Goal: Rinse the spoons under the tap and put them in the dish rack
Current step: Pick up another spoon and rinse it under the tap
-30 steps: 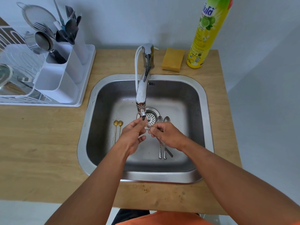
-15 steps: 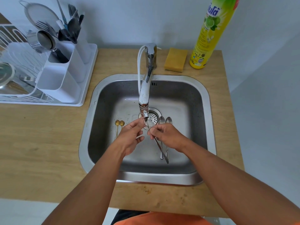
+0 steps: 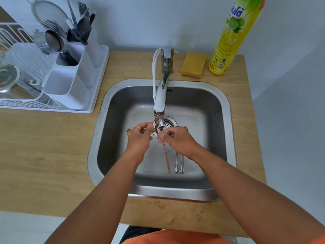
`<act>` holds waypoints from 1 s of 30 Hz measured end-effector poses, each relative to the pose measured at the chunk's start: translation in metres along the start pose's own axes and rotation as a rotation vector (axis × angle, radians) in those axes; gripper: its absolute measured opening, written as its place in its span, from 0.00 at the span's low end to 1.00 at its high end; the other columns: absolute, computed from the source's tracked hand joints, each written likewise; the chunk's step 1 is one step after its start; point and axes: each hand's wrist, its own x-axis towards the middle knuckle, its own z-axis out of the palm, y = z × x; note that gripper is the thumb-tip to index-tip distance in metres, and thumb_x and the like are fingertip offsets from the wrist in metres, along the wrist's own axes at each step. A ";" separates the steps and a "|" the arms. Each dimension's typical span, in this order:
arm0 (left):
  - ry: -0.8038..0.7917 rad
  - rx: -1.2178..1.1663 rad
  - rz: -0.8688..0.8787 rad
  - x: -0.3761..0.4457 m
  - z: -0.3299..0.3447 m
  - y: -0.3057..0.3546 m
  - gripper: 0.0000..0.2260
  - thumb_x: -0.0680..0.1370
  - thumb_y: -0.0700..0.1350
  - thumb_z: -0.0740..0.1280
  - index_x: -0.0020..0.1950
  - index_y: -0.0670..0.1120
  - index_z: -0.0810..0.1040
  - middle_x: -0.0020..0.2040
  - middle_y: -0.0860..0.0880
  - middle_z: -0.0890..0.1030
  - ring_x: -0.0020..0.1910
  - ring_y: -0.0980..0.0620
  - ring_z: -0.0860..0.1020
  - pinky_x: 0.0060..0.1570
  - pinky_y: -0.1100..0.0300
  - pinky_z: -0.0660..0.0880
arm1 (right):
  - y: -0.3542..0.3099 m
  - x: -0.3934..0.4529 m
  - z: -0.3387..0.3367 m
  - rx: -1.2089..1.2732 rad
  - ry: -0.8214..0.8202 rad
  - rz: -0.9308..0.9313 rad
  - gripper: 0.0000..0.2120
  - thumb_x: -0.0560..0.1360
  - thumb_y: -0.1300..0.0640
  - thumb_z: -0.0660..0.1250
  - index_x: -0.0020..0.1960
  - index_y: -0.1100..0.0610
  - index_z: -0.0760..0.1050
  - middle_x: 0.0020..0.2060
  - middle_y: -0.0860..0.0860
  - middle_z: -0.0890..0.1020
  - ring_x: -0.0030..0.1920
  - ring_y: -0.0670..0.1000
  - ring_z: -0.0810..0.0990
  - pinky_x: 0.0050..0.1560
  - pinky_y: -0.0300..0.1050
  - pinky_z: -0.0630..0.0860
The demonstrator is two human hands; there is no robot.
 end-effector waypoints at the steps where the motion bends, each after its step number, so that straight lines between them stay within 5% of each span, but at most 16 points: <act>1: 0.003 0.032 -0.006 -0.003 0.000 -0.002 0.05 0.84 0.49 0.67 0.56 0.54 0.82 0.47 0.57 0.87 0.43 0.55 0.80 0.38 0.61 0.73 | -0.002 0.002 0.001 0.008 0.030 0.004 0.11 0.80 0.56 0.71 0.40 0.52 0.86 0.44 0.49 0.89 0.52 0.51 0.86 0.60 0.47 0.79; 6: -0.133 0.187 -0.012 -0.023 -0.001 -0.021 0.08 0.84 0.52 0.65 0.52 0.52 0.83 0.47 0.57 0.87 0.44 0.57 0.82 0.39 0.62 0.74 | -0.011 0.012 0.005 0.097 0.155 0.065 0.09 0.77 0.57 0.72 0.39 0.51 0.86 0.35 0.42 0.87 0.34 0.36 0.80 0.37 0.29 0.72; 11: -0.173 0.230 0.052 -0.035 -0.004 -0.029 0.08 0.83 0.50 0.68 0.48 0.52 0.86 0.42 0.56 0.88 0.38 0.62 0.82 0.34 0.71 0.74 | -0.014 0.013 0.005 0.143 0.238 0.132 0.10 0.76 0.57 0.74 0.36 0.48 0.86 0.31 0.41 0.85 0.26 0.38 0.75 0.25 0.29 0.67; 14: -0.238 0.306 0.034 -0.039 -0.012 -0.031 0.09 0.83 0.53 0.68 0.47 0.52 0.87 0.44 0.55 0.88 0.42 0.56 0.83 0.39 0.64 0.74 | -0.016 0.013 -0.003 0.191 0.305 0.150 0.15 0.77 0.56 0.73 0.34 0.44 0.86 0.34 0.43 0.87 0.25 0.39 0.74 0.24 0.31 0.67; 19: -0.209 0.375 0.007 -0.034 -0.014 -0.027 0.13 0.82 0.53 0.68 0.44 0.50 0.87 0.44 0.48 0.87 0.42 0.50 0.82 0.45 0.53 0.78 | -0.013 0.007 -0.001 0.273 0.351 0.209 0.05 0.77 0.56 0.73 0.43 0.54 0.86 0.38 0.44 0.88 0.24 0.39 0.73 0.24 0.32 0.68; 24: -0.140 0.362 0.009 -0.023 -0.001 -0.012 0.14 0.82 0.54 0.68 0.42 0.49 0.86 0.33 0.56 0.83 0.32 0.56 0.77 0.33 0.61 0.72 | -0.011 0.002 0.006 0.279 0.335 0.250 0.05 0.77 0.56 0.72 0.47 0.57 0.86 0.36 0.44 0.87 0.24 0.39 0.72 0.26 0.35 0.68; 30: -0.160 0.342 0.036 -0.020 0.001 -0.003 0.16 0.83 0.56 0.67 0.43 0.48 0.86 0.33 0.56 0.84 0.32 0.60 0.79 0.34 0.62 0.74 | -0.010 0.001 0.012 0.285 0.308 0.253 0.03 0.75 0.57 0.73 0.44 0.53 0.85 0.31 0.45 0.85 0.27 0.43 0.75 0.26 0.38 0.69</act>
